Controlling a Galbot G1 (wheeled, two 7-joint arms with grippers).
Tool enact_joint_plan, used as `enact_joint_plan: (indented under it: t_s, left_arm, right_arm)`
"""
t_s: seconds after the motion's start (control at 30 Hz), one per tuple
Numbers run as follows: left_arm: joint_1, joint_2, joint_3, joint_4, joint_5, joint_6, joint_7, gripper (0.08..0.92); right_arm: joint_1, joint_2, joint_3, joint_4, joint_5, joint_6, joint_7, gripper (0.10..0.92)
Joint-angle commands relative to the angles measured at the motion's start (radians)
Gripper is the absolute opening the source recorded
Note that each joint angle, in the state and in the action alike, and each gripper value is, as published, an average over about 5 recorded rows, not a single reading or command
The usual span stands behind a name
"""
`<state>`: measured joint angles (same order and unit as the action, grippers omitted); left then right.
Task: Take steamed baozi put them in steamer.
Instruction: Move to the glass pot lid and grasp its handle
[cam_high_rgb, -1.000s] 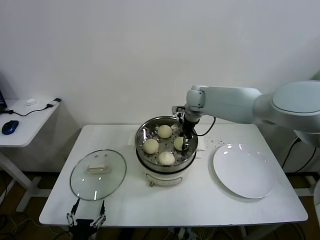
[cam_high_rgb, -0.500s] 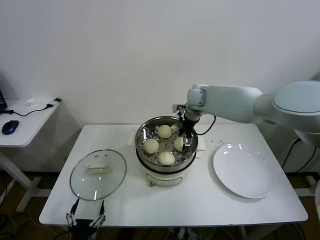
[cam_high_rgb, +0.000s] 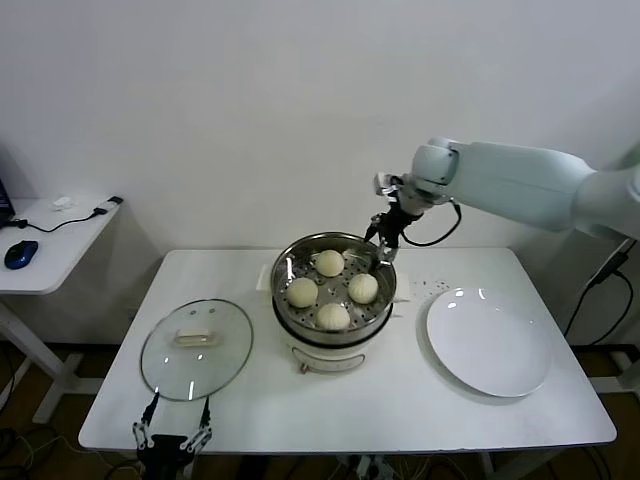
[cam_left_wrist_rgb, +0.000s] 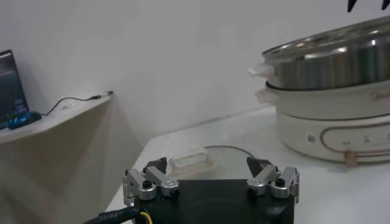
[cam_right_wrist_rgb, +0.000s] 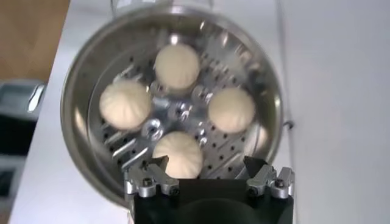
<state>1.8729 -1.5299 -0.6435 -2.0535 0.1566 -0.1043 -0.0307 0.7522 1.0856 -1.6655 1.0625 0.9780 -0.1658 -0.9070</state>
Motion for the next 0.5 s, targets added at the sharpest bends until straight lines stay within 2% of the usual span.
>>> enact_joint_plan:
  t_s: [0.03, 0.23, 0.5]
  left_arm:
    - [-0.006, -0.004, -0.005, -0.012, 0.027, -0.001, 0.000, 0.823]
    - [-0.025, -0.011, -0.014, -0.040, 0.039, 0.010, 0.003, 0.823]
    - [-0.075, -0.029, -0.030, -0.137, 0.103, 0.087, 0.031, 0.823]
  right_arm:
    - [-0.200, -0.376, 0.333, 0.210, 0.078, 0.264, 0.367, 0.823]
    - [-0.590, -0.501, 0.744, 0.296, 0.008, 0.313, 0.544, 0.823]
    - [-1.017, -0.518, 1.221, 0.380, -0.087, 0.340, 0.661, 0.823]
